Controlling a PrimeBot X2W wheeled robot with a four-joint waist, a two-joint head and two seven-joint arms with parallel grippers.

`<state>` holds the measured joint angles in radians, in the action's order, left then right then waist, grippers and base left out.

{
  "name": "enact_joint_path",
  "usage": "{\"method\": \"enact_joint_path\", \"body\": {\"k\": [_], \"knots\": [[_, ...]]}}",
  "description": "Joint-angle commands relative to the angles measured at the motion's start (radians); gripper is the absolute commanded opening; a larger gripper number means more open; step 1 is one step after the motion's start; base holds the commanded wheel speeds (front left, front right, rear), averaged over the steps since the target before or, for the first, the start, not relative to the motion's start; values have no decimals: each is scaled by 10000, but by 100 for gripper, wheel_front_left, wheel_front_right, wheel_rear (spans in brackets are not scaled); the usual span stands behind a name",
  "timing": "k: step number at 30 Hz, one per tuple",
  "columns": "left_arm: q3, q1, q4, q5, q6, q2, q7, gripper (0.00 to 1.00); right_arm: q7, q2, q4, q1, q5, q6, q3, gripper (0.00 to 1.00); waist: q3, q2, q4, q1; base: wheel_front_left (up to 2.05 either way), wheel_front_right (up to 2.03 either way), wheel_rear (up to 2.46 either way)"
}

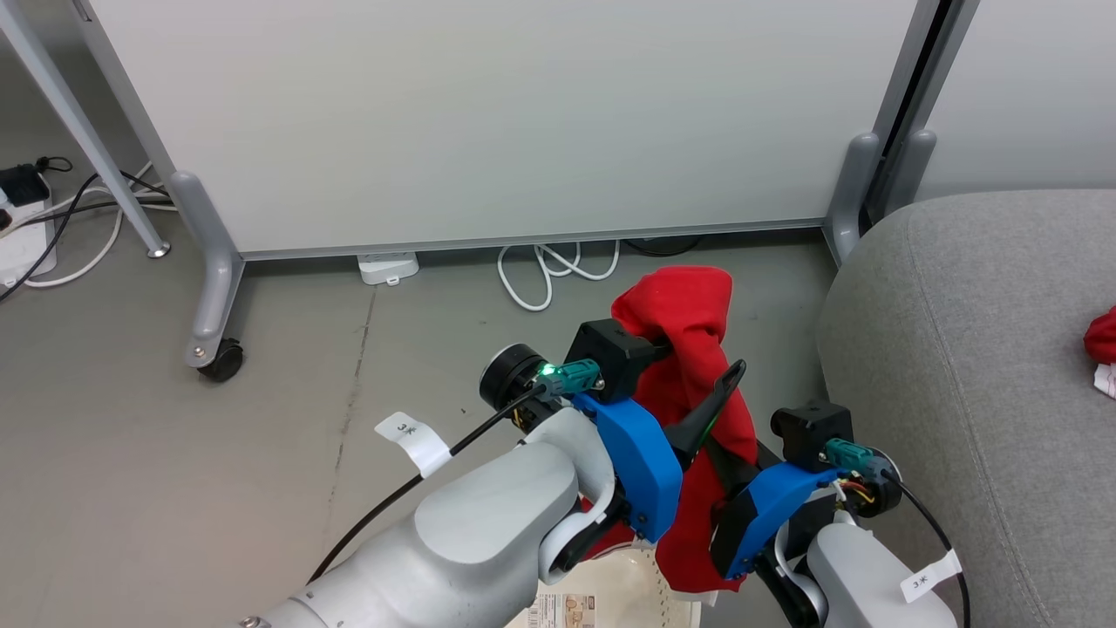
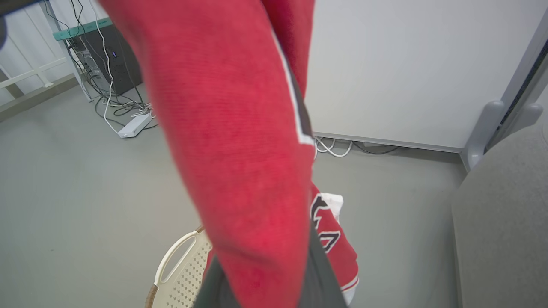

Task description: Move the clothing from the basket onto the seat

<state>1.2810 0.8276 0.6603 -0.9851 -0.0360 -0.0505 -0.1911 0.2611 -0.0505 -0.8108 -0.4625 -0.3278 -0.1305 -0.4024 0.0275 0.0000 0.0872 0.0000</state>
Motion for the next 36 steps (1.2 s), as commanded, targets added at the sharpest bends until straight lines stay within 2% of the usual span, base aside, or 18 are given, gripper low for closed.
{"method": "enact_joint_path", "body": {"k": [1, 16, 23, 36], "knots": [[22, -61, 3, 41, 34, 2, -23, 100, 59, 2, 63, -25, 50, -5, 36, 0, 6, 0, 4, 0, 0, 0, 0], [-19, -482, 248, 345, -59, -1, -518, 100, 59, 3, 243, 70, 181, -5, 560, 0, 64, 0, 20, 0, 0, 0, 0], [-451, -936, 71, 649, -96, -300, -732, 100, 59, 3, 417, 185, 269, -5, 809, 0, 121, 0, 26, 0, 0, 0, 0], [-2553, -2899, -1989, 2397, 168, -1302, -750, 100, 60, 3, 615, 328, 440, -5, 1081, 0, 105, 0, -7, 0, 0, 0, 0]]}}
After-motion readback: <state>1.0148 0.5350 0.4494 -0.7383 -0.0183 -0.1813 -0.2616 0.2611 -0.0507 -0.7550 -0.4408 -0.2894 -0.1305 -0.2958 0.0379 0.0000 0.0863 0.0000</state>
